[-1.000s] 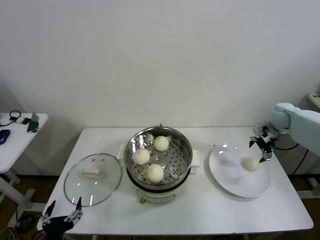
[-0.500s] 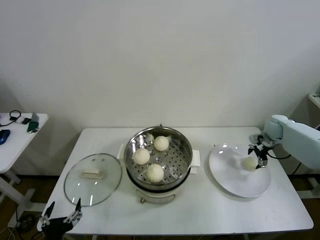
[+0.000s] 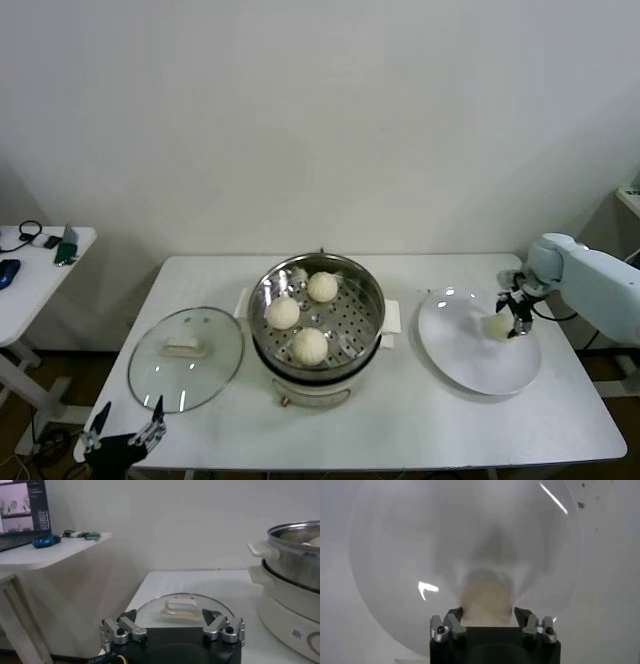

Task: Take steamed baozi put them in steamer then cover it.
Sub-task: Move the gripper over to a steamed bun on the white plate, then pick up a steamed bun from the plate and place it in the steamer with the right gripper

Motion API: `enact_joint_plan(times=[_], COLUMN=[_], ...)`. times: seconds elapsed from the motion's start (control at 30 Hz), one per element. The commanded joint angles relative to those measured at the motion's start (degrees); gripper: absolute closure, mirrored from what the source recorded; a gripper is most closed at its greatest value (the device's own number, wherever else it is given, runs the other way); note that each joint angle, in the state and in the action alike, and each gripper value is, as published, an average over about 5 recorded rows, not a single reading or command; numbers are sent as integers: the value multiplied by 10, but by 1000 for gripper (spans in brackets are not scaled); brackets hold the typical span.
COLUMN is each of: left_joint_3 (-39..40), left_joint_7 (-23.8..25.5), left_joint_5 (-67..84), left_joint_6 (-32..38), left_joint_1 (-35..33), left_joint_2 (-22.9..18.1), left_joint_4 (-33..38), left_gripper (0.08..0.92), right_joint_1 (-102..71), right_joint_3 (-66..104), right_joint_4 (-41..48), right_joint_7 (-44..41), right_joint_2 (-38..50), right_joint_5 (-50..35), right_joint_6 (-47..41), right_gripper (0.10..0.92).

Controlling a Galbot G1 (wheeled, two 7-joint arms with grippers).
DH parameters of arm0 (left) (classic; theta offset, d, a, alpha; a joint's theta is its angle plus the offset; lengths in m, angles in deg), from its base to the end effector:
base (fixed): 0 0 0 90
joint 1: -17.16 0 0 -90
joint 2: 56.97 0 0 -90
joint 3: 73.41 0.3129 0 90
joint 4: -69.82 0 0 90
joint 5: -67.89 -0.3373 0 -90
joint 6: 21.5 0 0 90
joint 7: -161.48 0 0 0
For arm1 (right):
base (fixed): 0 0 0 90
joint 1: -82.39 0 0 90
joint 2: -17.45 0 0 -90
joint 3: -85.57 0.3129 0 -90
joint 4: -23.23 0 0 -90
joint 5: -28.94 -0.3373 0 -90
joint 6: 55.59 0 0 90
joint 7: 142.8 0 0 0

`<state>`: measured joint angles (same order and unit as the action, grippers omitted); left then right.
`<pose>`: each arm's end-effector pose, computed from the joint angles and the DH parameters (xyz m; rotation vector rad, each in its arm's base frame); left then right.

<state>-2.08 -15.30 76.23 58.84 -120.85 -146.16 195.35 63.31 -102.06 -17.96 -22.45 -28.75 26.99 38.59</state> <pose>0.0880 0.0895 -0.2706 0.2806 -2.7626 -0.0734 0.5209 -0.2334 -0.2114 1.1604 -1.2292 1.3436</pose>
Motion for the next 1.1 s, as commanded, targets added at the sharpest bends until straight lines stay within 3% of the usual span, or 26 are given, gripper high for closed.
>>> enact_joint_plan(times=[0.03, 0.4, 0.7, 0.9, 1.1], left_joint_3=[-1, 8, 8, 7, 2], left_joint_7=[0, 0, 0, -1, 0], left_joint_5=[1, 2, 12, 12, 16], left_joint_6=[-1, -3, -9, -9, -12], left_joint_1=[0, 8, 16, 21, 26], left_joint_2=[1, 2, 14, 18, 20], left_joint_4=[1, 3, 8, 7, 8], left_gripper=[177, 177, 177, 177, 177], right_joint_1=[34, 333, 594, 601, 532], right_joint_3=[-28, -271, -415, -378, -325], right_joint_4=[-20, -197, -416, -505, -537], right_joint_7=[-9, -33, -27, 16, 86], right_joint_2=[5, 25, -44, -91, -129], right_joint_5=[-40, -219, -417, -508, -529], right_joint_6=[-5, -32, -100, -168, -220], right_gripper=[327, 346, 350, 347, 347])
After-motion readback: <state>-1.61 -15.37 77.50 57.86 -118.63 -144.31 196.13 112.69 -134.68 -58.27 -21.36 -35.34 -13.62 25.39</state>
